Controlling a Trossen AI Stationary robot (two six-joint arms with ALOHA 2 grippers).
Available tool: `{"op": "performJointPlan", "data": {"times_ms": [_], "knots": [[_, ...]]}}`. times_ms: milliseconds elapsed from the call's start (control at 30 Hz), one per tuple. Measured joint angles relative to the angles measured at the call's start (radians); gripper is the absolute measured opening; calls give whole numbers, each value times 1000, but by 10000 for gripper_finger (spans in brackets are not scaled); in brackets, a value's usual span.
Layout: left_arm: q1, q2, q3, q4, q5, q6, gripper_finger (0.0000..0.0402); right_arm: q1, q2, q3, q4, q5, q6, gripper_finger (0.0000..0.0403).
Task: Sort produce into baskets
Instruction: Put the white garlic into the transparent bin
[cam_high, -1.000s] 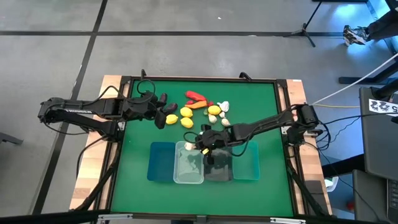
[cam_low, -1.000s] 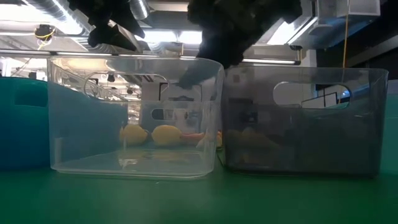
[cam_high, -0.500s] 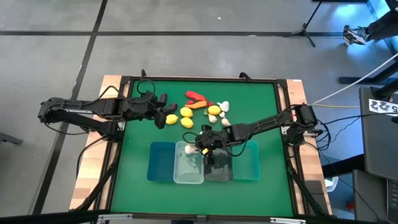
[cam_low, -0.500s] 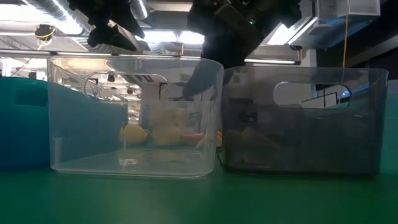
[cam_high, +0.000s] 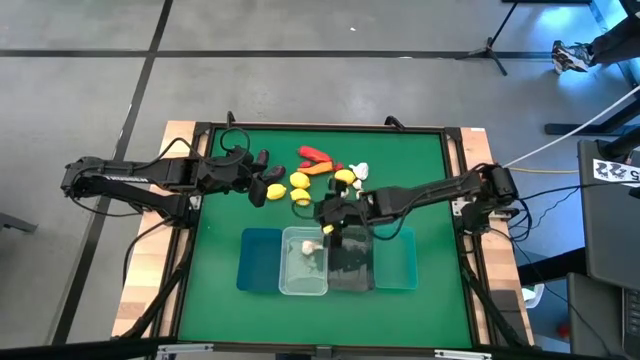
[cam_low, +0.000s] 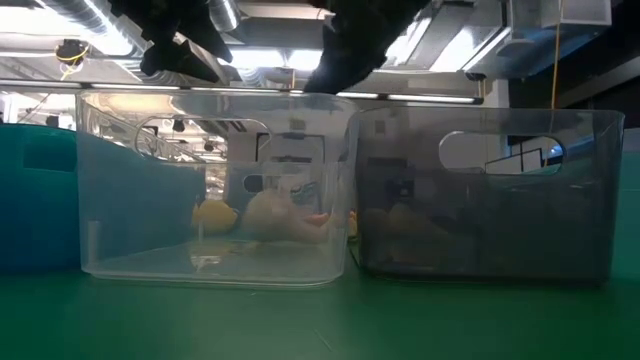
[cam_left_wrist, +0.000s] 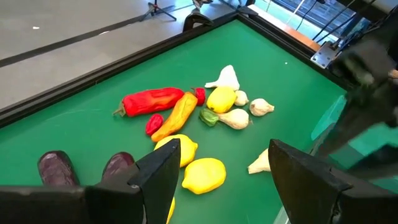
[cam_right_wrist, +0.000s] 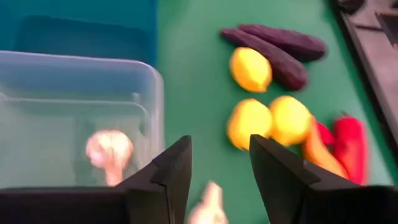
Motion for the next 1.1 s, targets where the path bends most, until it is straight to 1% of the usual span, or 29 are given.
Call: {"op": "performJointPlan", "data": {"times_ms": [133, 200, 267, 367, 467, 600, 700, 800, 867, 933, 1000, 1100], "knots": [[0, 0, 0, -1, 0, 0, 237, -51, -23, 67, -168, -23, 4, 163], [0, 0, 0, -1, 0, 6, 237, -80, -34, 75, -249, -22, 8, 163], [0, 0, 1, -2, 0, 13, 237, -113, -42, 75, -315, -30, 14, 163], [0, 0, 1, -7, 0, 17, 237, -161, -62, 63, -416, -70, 28, 163], [0, 0, 1, -17, 0, 18, 237, -198, -109, 7, -435, -136, 13, 163], [0, 0, 1, -30, 0, 18, 237, -227, -237, -149, -373, -163, 6, 163], [0, 0, 1, -30, 0, 18, 237, -247, -354, -309, -256, -163, 76, 163], [0, 0, 1, -30, -1, 18, 237, -260, -433, -460, -117, -148, 141, 163], [0, 0, 1, -28, -5, 25, 237, -259, -449, -536, -40, -124, 157, 163], [0, 0, 1, -28, -5, 29, 237, -259, -446, -586, 7, -103, 158, 163], [0, 0, 1, -26, -5, 29, 237, -272, -429, -609, 45, -91, 160, 163], [0, 0, 1, -25, -12, 28, 237, -306, -399, -618, 37, -97, 189, 172]]}}
